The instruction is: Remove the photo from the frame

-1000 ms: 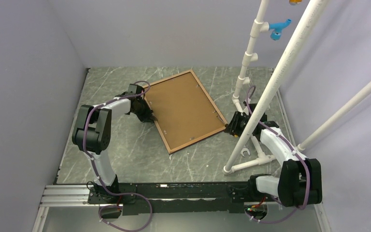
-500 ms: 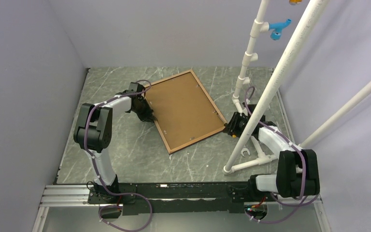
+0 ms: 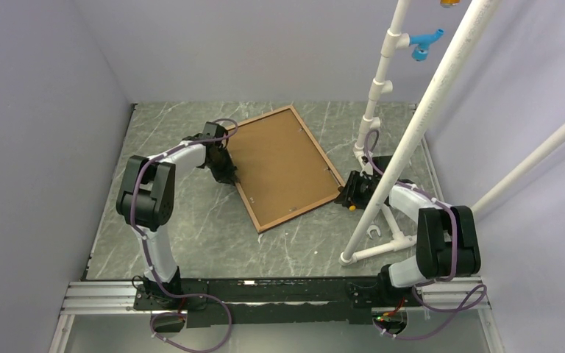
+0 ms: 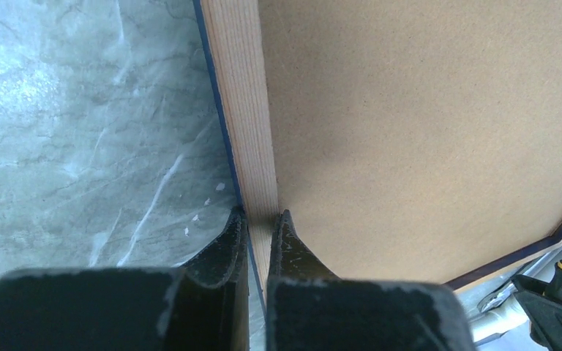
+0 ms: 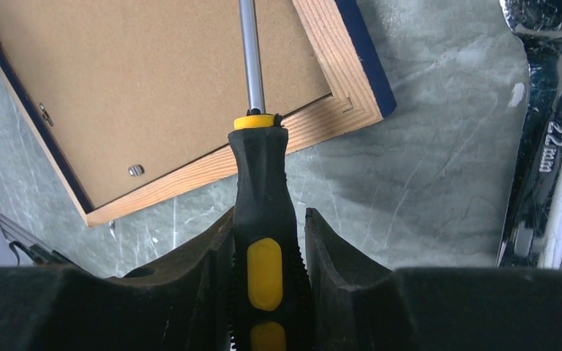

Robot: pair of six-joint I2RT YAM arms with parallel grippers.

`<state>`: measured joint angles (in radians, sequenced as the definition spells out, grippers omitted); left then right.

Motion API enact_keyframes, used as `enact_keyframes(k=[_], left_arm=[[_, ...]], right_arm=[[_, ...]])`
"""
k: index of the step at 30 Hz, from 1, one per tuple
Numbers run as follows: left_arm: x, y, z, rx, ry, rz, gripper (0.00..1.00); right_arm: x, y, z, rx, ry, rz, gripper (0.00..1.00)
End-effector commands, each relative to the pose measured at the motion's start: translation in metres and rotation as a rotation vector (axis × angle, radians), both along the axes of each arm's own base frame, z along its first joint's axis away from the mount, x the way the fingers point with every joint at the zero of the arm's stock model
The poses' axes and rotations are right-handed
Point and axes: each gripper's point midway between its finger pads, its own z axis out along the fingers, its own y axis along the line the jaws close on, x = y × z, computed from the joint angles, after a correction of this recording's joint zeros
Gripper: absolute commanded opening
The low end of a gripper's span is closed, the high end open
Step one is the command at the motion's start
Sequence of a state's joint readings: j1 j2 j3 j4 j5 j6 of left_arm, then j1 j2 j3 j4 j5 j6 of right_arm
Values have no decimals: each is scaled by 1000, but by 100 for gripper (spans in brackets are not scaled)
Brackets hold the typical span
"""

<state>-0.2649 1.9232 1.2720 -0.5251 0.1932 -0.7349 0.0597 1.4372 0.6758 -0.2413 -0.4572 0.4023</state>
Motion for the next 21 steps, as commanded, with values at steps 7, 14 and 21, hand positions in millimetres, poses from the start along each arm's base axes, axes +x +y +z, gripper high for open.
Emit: enact_keyframes(k=[7,14,21], left_arm=[[-1,11,-33,176,-11,-168,0],[-2,8,-36,177,-18,-212,0],[-3,3,-38,176,-19,-237,0]], right_arm=[[44,14,11,-69,-106,83,0],[67,27,14,-121,-129,148,0],[84,44,17,-141,-123,217,0]])
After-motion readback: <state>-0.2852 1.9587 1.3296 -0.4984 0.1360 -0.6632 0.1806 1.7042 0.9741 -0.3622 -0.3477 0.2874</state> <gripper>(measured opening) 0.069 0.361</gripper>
